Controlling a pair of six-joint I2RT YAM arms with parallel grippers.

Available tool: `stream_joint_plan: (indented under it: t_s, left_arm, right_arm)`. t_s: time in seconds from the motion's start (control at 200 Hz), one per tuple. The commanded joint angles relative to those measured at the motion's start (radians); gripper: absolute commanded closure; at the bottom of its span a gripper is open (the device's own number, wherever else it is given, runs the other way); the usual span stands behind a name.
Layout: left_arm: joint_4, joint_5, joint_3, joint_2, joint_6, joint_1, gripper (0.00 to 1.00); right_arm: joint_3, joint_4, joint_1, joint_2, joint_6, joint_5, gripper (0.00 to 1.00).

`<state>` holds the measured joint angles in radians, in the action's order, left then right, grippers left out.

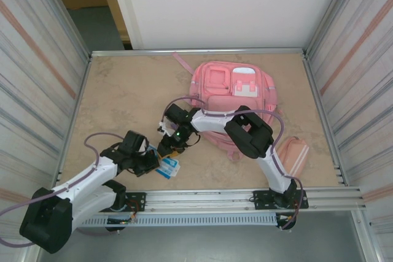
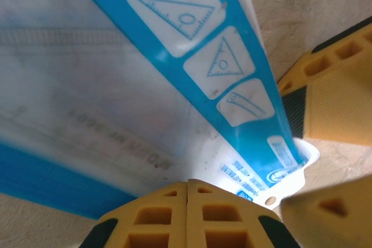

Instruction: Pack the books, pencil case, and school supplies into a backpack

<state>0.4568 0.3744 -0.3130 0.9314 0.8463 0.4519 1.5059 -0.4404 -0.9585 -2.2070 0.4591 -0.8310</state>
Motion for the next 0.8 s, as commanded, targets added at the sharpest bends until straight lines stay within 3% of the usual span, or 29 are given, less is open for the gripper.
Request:
stream_joint_plan:
  t_s: [0.0,0.175,0.371,0.426,0.641,0.792]
  left_arm:
    - [0.002,-0.003,0.028,0.021,0.004,-0.01,1.0]
    - [-0.02,0.024,0.034,0.046,-0.001,-0.011,1.0]
    - [0.061,0.002,0.002,-0.056,0.015,-0.01,1.0]
    - [0.117,-0.01,-0.031,-0.104,0.012,-0.011,0.91]
    - [0.209,-0.121,-0.13,-0.355,0.037,-0.015,0.63]
    - [0.157,-0.154,-0.196,-0.39,0.026,-0.021,0.45]
  right_arm:
    - [0.006,-0.053,-0.025,-0.031,-0.018,-0.067,0.54]
    - [-0.007,-0.049,-0.02,-0.007,-0.029,-0.084,0.61]
    - [-0.023,-0.04,-0.009,0.016,-0.037,-0.051,0.92]
    - [-0.041,-0.017,-0.01,0.036,-0.032,-0.035,0.97]
    - [-0.145,0.087,0.033,0.202,-0.032,0.022,1.0]
    - [-0.241,0.186,0.085,0.322,0.0,0.01,1.0]
